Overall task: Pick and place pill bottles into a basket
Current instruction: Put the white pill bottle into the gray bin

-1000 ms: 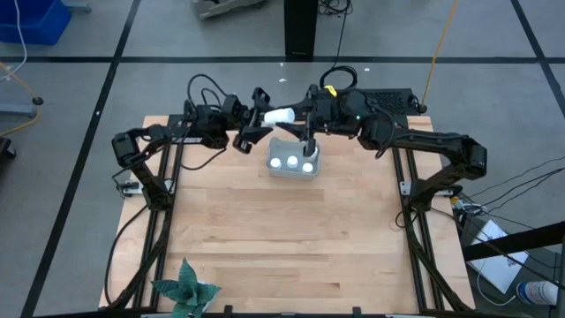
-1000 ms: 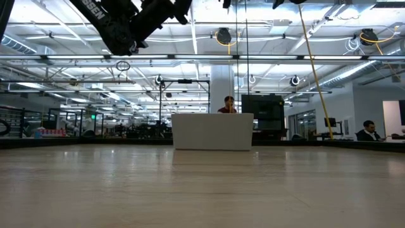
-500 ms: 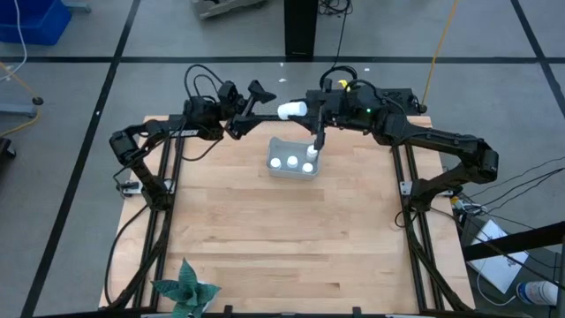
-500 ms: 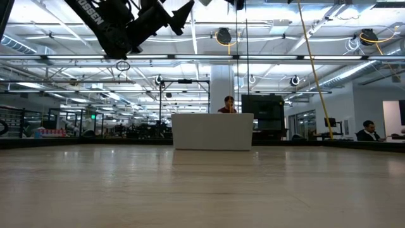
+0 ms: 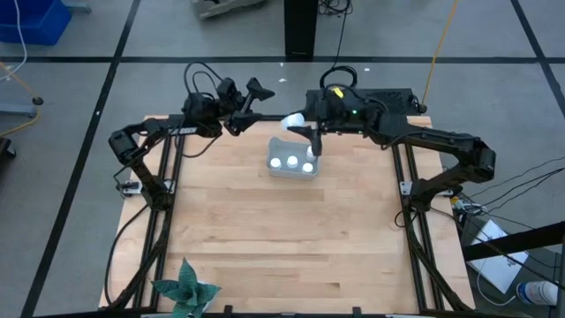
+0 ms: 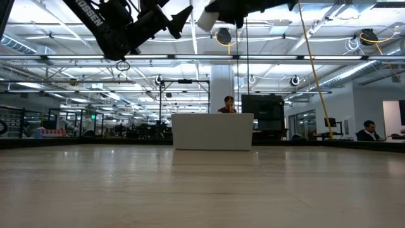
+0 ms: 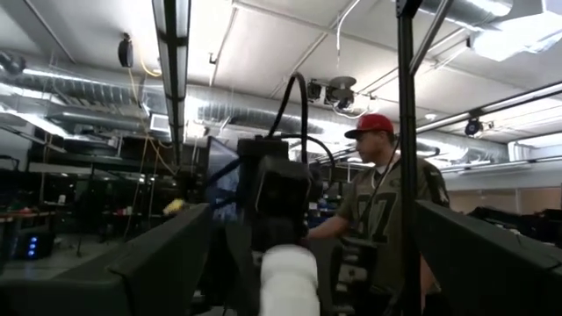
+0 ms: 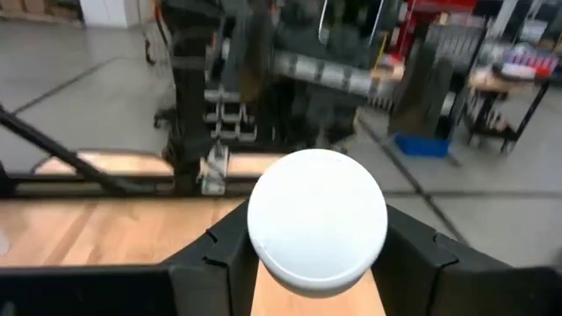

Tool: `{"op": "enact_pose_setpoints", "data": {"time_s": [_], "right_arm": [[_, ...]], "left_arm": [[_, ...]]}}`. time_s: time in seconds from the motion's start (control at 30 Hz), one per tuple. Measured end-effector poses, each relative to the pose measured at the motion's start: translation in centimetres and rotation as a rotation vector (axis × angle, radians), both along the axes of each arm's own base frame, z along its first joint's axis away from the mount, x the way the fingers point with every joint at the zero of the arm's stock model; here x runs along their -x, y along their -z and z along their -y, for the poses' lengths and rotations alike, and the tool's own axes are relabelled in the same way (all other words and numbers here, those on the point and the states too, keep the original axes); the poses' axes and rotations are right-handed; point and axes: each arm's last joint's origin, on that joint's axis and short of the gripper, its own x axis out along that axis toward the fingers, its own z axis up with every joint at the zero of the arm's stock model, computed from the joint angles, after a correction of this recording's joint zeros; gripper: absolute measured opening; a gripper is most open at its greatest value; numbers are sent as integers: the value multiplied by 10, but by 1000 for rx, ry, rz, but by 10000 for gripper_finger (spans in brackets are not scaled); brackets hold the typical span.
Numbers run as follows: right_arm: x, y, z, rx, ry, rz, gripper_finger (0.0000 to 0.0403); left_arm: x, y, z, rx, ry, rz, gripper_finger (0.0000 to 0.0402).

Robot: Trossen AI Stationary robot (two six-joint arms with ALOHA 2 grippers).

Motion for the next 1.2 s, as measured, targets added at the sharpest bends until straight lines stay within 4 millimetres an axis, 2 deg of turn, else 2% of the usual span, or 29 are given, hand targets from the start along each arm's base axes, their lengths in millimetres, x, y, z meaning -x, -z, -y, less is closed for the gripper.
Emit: {"op": "enact_pose_setpoints", "data": {"time_s": [0.5,0.9,1.2], "right_arm": [[-34,56,13,-109,3,-181,160],[-23,99,19,-216,22,-131,160],[-13,119,24,-304,-2,-65,160]], "left_arm": [[6,2,-11,8,-24,-30,395],[11,2,-17,7,-45,-31,395],[11,2,-17,2,-51,-27,395]]}}
